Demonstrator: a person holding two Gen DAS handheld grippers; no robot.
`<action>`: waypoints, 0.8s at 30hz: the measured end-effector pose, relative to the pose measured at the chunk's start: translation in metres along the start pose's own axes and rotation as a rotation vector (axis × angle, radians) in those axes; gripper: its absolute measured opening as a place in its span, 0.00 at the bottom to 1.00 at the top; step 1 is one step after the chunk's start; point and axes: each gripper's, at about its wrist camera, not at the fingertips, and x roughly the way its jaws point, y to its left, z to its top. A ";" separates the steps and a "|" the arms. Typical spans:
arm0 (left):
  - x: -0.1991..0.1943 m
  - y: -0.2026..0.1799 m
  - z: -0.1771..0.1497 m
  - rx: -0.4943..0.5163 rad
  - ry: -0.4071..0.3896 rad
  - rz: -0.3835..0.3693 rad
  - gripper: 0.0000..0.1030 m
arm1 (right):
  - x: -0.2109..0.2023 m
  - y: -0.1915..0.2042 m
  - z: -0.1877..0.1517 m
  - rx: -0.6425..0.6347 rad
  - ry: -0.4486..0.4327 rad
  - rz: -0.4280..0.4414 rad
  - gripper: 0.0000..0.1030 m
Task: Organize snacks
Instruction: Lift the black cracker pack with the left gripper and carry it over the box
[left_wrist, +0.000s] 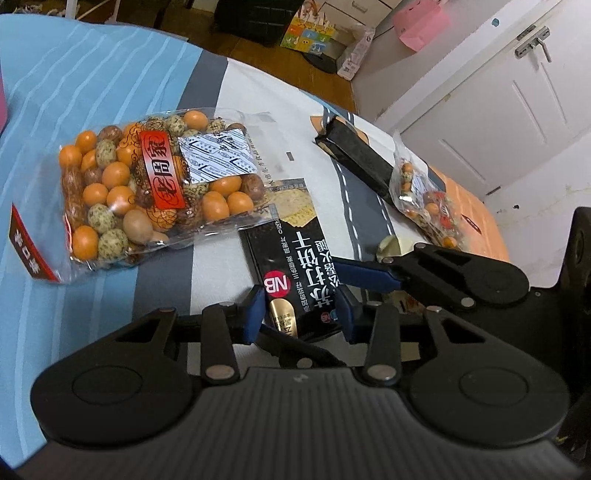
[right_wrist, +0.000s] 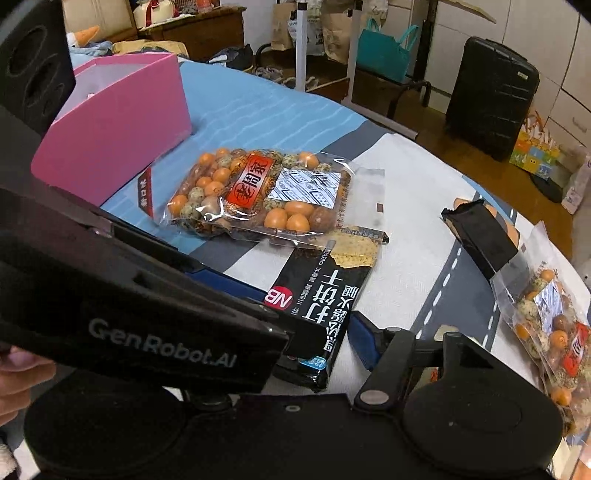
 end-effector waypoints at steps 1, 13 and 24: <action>-0.001 -0.001 -0.001 -0.003 0.007 -0.001 0.37 | -0.001 0.001 0.000 0.004 0.008 0.002 0.67; -0.024 -0.019 -0.007 -0.044 0.096 -0.039 0.37 | -0.035 0.008 0.002 0.069 0.117 0.012 0.66; -0.067 -0.034 -0.040 -0.005 0.180 -0.029 0.37 | -0.078 0.045 -0.019 0.071 0.136 0.023 0.66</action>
